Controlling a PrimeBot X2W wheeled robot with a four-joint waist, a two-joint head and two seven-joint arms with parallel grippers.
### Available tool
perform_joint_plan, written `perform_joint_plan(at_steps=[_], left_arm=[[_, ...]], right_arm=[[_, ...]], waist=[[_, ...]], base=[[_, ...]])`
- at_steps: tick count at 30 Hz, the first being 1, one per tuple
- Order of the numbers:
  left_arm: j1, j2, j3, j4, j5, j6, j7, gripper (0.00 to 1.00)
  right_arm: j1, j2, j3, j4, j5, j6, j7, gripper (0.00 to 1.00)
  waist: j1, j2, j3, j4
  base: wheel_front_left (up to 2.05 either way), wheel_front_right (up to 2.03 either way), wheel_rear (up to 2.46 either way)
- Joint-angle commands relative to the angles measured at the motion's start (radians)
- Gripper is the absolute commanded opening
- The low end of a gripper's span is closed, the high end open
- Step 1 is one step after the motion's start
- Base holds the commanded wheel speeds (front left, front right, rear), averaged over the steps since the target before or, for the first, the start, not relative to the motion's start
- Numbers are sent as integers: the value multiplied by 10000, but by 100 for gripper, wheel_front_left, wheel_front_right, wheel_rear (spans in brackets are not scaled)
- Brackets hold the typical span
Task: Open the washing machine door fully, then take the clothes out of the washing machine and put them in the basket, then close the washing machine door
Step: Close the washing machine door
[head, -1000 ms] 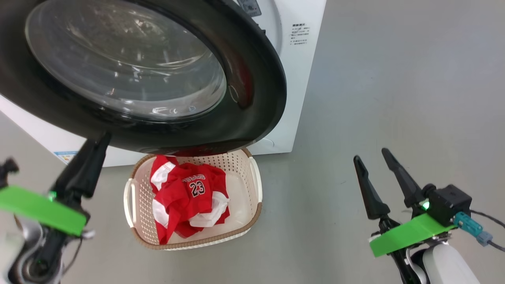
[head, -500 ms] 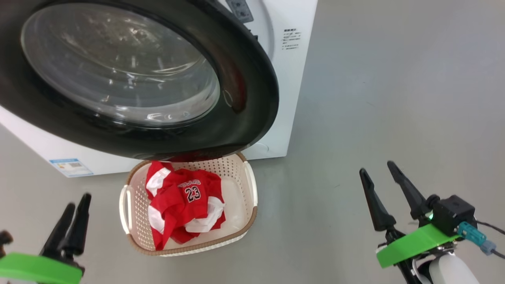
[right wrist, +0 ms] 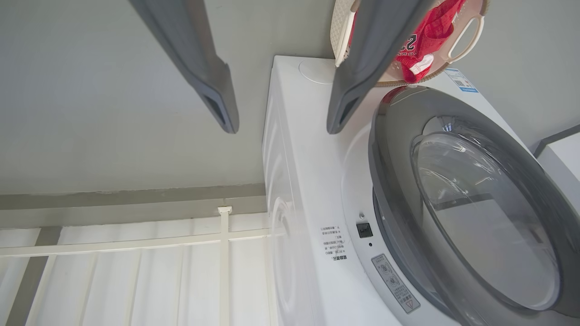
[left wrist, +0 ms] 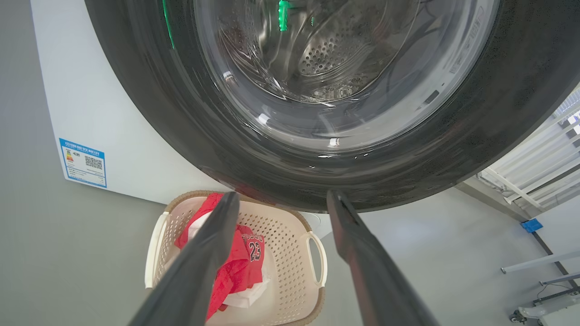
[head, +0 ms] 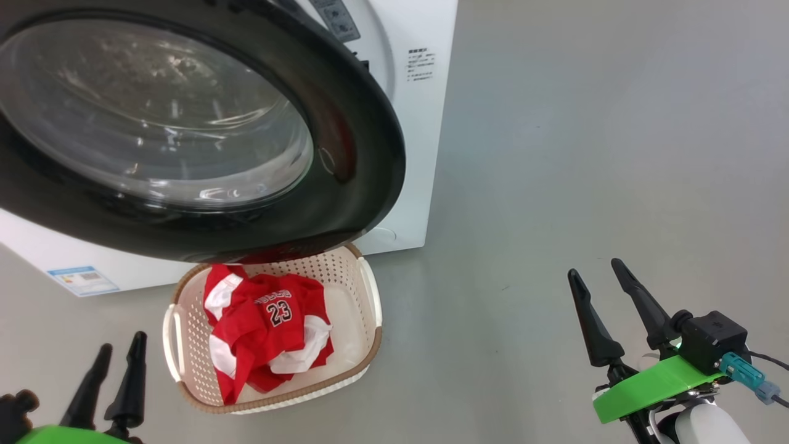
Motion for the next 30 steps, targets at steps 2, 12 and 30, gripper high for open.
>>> perform_joint_plan(at_steps=[2, 12, 30], left_arm=[[4, 155, 820, -131, 835, -35, -122, 100], [670, -1209, 2595, -961, 4969, -35, -123, 100], [1114, -2639, 4024, -2018, 7258, -35, -124, 100]], right_arm=[[109, -100, 117, -254, 67, 16, -48, 100], [224, -131, -12, -268, 68, 16, -48, 100], [359, -145, -146, -342, 46, 16, -48, 100]], waist=[[0, 0, -48, -103], [0, 0, -226, -133], [0, 0, -342, -37]], base=[[0, 0, 0], [0, 0, 0], [0, 0, 0]])
